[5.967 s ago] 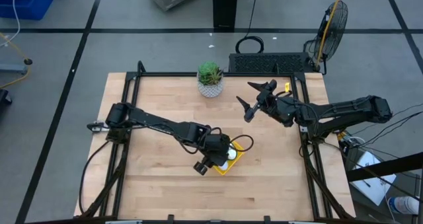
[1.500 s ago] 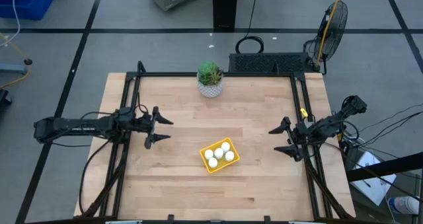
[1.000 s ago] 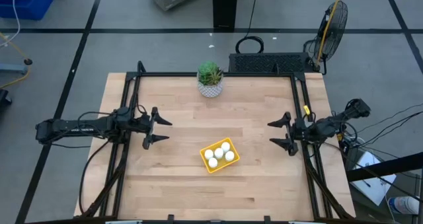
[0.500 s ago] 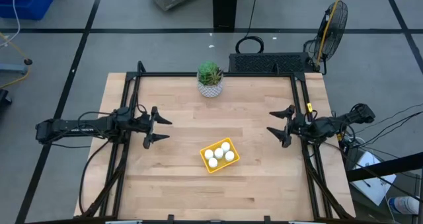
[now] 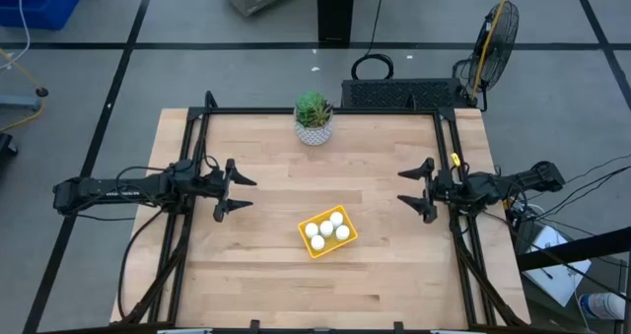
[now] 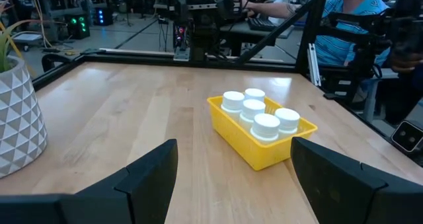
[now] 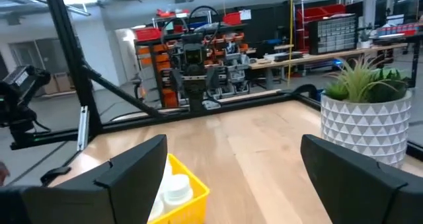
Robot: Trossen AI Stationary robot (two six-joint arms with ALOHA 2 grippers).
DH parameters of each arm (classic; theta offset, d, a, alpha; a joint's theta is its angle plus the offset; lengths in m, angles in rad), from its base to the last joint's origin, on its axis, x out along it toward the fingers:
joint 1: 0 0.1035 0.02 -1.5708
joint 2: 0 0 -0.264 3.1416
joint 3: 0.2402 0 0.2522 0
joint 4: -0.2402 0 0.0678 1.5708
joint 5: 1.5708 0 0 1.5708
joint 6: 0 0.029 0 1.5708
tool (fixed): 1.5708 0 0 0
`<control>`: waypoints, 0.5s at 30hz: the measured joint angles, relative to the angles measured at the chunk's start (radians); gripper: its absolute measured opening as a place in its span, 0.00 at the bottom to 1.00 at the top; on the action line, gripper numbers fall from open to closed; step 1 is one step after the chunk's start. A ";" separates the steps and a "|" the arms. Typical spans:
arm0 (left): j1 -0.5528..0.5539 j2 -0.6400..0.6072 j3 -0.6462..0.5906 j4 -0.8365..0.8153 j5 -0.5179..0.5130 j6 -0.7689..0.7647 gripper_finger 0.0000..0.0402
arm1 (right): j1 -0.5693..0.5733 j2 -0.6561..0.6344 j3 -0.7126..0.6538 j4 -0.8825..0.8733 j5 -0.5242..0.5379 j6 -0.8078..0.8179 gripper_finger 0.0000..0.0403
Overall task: Pick and place pill bottles into a basket
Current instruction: Return to Home Position
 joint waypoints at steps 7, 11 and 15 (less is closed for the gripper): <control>0.000 0.000 0.000 0.000 0.000 -0.002 0.73 | -0.004 0.000 0.000 0.000 -0.190 0.072 0.84; 0.000 0.000 0.000 0.000 0.000 -0.002 0.73 | -0.004 0.000 0.000 0.000 -0.207 0.099 0.84; 0.000 0.000 0.000 0.000 0.000 -0.002 0.73 | -0.004 0.000 0.000 -0.001 -0.206 0.095 0.84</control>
